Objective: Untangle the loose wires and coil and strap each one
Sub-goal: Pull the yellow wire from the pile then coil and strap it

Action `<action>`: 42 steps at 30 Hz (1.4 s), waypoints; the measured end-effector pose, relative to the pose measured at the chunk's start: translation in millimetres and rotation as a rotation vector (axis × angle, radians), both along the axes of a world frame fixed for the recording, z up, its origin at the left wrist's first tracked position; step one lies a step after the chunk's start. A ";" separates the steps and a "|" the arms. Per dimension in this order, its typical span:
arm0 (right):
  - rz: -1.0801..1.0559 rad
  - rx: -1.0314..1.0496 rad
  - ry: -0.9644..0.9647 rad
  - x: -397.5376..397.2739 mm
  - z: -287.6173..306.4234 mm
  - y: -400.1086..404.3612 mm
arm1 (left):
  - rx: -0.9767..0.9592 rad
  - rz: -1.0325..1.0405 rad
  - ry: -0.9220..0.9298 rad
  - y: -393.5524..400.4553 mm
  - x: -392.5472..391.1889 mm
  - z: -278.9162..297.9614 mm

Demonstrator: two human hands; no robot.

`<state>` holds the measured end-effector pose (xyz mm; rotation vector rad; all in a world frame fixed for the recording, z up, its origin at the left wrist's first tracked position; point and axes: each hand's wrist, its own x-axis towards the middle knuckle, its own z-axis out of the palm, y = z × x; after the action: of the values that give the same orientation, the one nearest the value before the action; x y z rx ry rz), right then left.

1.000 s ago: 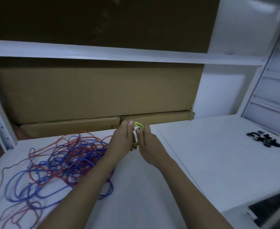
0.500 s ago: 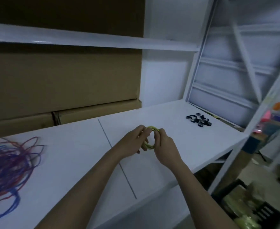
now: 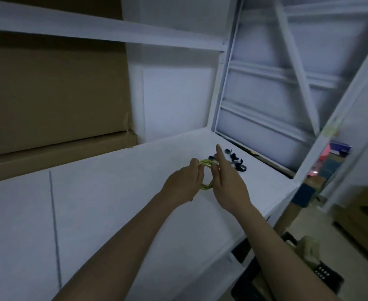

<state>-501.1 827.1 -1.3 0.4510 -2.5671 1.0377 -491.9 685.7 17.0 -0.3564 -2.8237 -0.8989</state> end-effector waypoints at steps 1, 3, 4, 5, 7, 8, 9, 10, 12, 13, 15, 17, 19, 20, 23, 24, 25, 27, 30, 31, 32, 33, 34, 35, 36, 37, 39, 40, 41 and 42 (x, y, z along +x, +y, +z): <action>0.014 0.046 0.014 -14.5 -1.0 9.7 | 0.007 -0.001 -0.011 9.7 -13.7 0.2; 0.013 0.082 -0.024 -40.8 -3.6 29.0 | 0.014 -0.015 -0.034 30.9 -42.1 -1.4; 0.024 0.021 -0.066 -52.8 -4.7 37.7 | 0.014 -0.023 -0.047 41.6 -55.2 -3.0; 0.053 -0.097 -0.124 -62.3 -4.7 45.0 | 0.016 -0.028 -0.062 52.5 -66.4 -4.7; 0.081 -0.339 -0.223 -80.3 -3.9 58.4 | 0.040 -0.041 -0.100 74.3 -84.5 -8.5; 0.054 -0.401 -0.248 -90.3 -3.9 65.5 | 0.059 -0.050 -0.112 84.2 -92.4 -10.8; 0.023 -0.444 -0.264 -101.1 -4.6 72.7 | 0.083 -0.062 -0.116 93.8 -100.7 -12.7; 0.000 -0.484 -0.267 -112.8 -5.7 79.6 | 0.119 -0.075 -0.123 102.2 -110.0 -14.7; -0.010 -0.525 -0.229 -137.6 -6.7 89.2 | 0.257 -0.082 -0.163 115.5 -130.5 -17.3; 0.002 -0.523 -0.196 -150.1 -7.9 92.2 | 0.333 -0.076 -0.187 119.3 -139.8 -17.8; 0.043 -0.517 -0.140 -172.1 -11.2 96.8 | 0.443 -0.066 -0.223 121.4 -156.9 -19.4; 0.105 -0.477 -0.130 -193.3 -17.2 103.3 | 0.481 -0.053 -0.254 118.9 -170.7 -22.2; 0.169 -0.405 -0.143 -211.8 -22.1 109.7 | 0.463 0.022 -0.247 111.9 -178.5 -28.6; 0.200 -0.380 -0.147 -221.4 -23.4 112.9 | 0.436 0.094 -0.219 108.0 -181.9 -33.2; 0.265 -0.345 -0.171 -252.6 -27.9 123.1 | 0.278 0.368 -0.095 98.9 -188.8 -52.4; 0.286 -0.348 -0.186 -262.7 -29.4 124.9 | 0.236 0.447 -0.071 96.8 -189.3 -57.9; 0.307 -0.346 -0.200 -271.8 -30.7 125.3 | 0.205 0.511 -0.058 94.6 -189.4 -62.8; 0.340 -0.336 -0.210 -286.7 -33.5 122.9 | 0.141 0.583 -0.057 92.2 -190.4 -69.6; 0.385 -0.361 -0.252 -298.9 -36.9 115.3 | 0.108 0.588 -0.079 94.7 -197.5 -70.6; 0.406 -0.362 -0.268 -301.6 -38.4 112.1 | 0.102 0.580 -0.095 96.1 -201.5 -70.1; 0.428 -0.353 -0.276 -303.1 -39.4 108.8 | 0.095 0.573 -0.113 97.4 -205.2 -69.6; 0.453 -0.337 -0.277 -304.0 -39.7 105.5 | 0.090 0.568 -0.130 98.0 -208.6 -69.2; 0.481 -0.323 -0.276 -305.5 -39.4 101.7 | 0.086 0.567 -0.151 97.9 -212.7 -69.1; 0.506 -0.310 -0.276 -307.6 -38.9 97.6 | 0.084 0.570 -0.176 97.1 -216.3 -69.6; 0.526 -0.299 -0.278 -309.8 -38.2 93.1 | 0.081 0.573 -0.205 95.8 -219.1 -70.4; 0.544 -0.293 -0.284 -311.7 -37.8 88.8 | 0.081 0.575 -0.230 94.2 -221.3 -71.5; 0.577 -0.287 -0.307 -315.1 -37.0 81.3 | 0.102 0.582 -0.245 90.8 -223.3 -74.1; 0.591 -0.285 -0.320 -316.7 -36.5 78.1 | 0.115 0.590 -0.238 89.2 -224.0 -74.9; 0.606 -0.288 -0.332 -318.4 -36.2 75.8 | 0.131 0.597 -0.220 88.0 -224.3 -75.3; 0.620 -0.296 -0.347 -320.0 -36.7 73.1 | 0.156 0.604 -0.193 86.4 -224.6 -75.6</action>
<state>-821.2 900.2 -37.9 1.1091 -2.5389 1.8138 -716.5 772.1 -58.6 0.6018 -2.7261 -1.0290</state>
